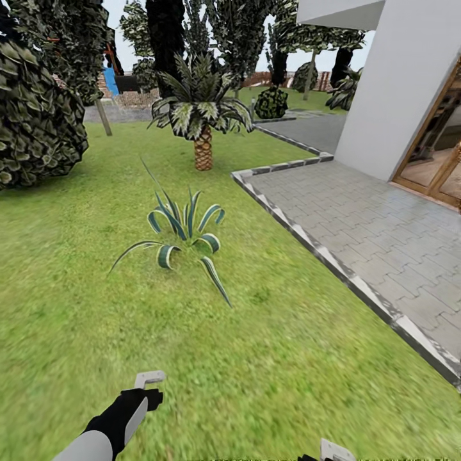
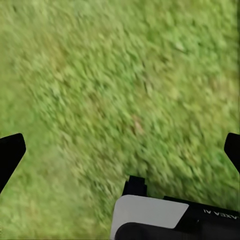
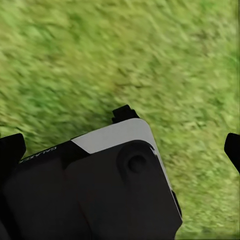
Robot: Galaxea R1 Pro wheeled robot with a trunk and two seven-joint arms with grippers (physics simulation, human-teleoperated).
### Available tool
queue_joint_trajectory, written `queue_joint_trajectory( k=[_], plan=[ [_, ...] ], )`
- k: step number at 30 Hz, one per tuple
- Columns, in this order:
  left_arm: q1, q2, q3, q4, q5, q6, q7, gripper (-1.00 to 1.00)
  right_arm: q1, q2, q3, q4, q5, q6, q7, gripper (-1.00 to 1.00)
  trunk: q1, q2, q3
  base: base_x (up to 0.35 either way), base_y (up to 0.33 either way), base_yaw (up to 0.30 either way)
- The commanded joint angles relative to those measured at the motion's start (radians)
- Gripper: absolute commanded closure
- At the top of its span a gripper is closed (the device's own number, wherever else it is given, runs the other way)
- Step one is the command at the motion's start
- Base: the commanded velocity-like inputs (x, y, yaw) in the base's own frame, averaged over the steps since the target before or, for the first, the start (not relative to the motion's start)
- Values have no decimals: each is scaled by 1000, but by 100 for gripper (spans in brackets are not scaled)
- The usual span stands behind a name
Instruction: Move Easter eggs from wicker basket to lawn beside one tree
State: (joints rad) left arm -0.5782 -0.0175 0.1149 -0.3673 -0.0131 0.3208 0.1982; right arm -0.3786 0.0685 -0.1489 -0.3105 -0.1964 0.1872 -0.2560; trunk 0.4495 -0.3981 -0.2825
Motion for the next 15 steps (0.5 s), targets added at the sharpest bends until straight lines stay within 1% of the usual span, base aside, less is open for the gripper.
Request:
queue_joint_trajectory(
  k=[1,12,15],
  plan=[
    [0,-1,5,-2,-1,6,1,-100,0,1,0,-2,-8,5,-5,-100,0,-2,-3,0,0,-149],
    [0,-3,2,-2,-1,8,1,-100,0,0,-1,-2,-8,5,-5,-100,0,-2,-20,0,0,-134],
    [0,0,-6,-3,-1,6,1,-100,0,1,-1,-2,-8,5,-5,-100,0,-2,-24,0,0,-98]
  ],
)
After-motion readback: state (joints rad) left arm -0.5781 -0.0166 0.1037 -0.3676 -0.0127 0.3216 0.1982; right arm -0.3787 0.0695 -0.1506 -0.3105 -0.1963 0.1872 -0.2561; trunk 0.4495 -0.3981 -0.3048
